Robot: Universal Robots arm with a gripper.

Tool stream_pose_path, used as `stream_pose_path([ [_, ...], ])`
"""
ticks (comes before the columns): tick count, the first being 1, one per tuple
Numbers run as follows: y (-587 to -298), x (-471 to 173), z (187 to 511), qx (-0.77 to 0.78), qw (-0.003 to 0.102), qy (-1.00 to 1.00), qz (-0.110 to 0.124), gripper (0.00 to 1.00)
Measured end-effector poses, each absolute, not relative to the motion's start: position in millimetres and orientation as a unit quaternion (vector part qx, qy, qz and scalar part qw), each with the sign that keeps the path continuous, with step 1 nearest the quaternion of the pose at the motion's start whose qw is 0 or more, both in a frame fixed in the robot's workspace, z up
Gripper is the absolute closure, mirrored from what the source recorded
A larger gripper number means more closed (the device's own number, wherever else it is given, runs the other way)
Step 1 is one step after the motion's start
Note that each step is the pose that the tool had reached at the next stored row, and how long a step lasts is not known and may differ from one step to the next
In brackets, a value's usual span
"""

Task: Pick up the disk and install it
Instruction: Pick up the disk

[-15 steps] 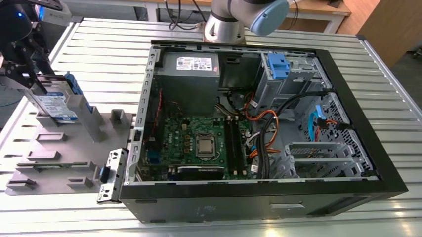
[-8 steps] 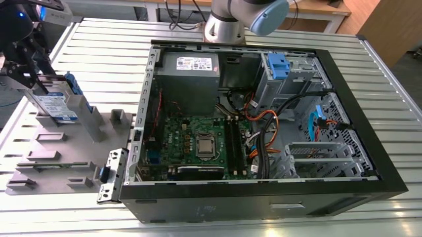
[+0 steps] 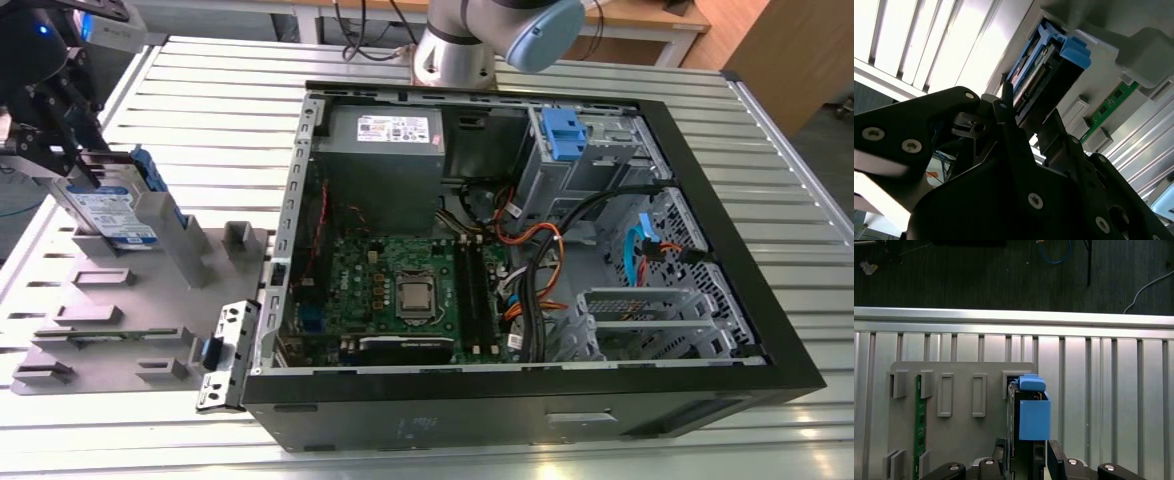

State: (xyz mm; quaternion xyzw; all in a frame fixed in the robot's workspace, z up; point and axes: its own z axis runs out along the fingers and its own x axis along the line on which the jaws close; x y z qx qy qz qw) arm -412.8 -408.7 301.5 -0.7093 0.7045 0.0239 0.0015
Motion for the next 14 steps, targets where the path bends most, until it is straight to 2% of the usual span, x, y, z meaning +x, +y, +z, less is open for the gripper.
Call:
stream_pose_path([
  [14,-410.5,-410.6,300.8,-0.709,0.001,0.705,0.024,0.54],
])
